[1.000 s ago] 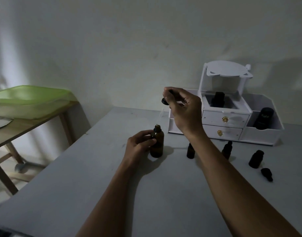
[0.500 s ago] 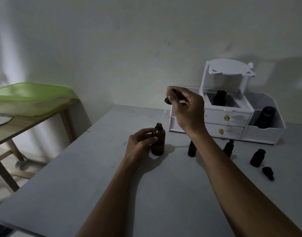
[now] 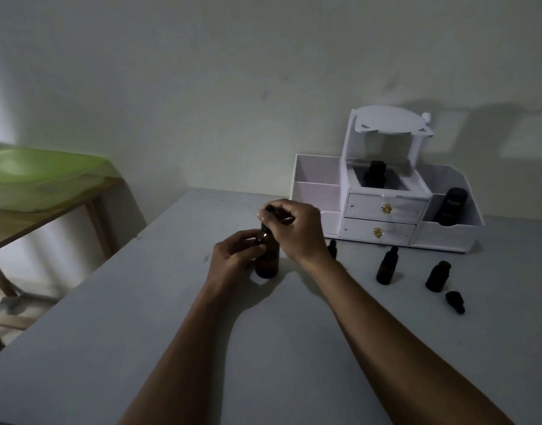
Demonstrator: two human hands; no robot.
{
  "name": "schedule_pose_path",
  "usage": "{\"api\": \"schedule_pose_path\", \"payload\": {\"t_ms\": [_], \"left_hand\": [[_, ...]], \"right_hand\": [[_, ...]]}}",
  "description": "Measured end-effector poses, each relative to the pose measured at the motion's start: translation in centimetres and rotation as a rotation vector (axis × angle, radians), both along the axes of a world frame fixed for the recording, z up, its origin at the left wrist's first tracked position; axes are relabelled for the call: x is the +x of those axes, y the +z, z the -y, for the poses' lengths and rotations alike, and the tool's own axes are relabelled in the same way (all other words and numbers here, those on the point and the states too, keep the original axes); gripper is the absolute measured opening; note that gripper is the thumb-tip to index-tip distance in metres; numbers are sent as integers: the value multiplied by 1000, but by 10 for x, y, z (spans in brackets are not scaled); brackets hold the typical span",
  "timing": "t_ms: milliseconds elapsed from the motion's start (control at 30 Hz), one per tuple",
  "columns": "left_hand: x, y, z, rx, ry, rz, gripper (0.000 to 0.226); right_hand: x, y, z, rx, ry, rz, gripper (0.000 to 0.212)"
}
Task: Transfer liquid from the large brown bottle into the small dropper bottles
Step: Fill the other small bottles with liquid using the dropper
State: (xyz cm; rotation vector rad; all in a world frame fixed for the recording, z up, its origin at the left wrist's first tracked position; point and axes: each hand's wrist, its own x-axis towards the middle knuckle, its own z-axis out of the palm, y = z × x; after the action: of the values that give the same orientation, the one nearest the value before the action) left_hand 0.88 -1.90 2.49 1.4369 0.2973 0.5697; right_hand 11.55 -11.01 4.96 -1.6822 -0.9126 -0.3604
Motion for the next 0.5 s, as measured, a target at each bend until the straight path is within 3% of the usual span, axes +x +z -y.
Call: {"api": "schedule_pose_path", "payload": {"t_ms": [200,300,367,500], "left_hand": [[6,-11,-10,136,27,-46,32],[1,-14,-5,172,80,-4,38],[-2,-15,2,230,214,39,44],[-12,-15,33,260,511,25,19]], "right_hand": [[-8,5,18,41,-8,-50,34],[-9,8,50,84,-36,10,31],[-8,10,84,114,-69,104,25],[1,1,168,84,-153,267,15]]}}
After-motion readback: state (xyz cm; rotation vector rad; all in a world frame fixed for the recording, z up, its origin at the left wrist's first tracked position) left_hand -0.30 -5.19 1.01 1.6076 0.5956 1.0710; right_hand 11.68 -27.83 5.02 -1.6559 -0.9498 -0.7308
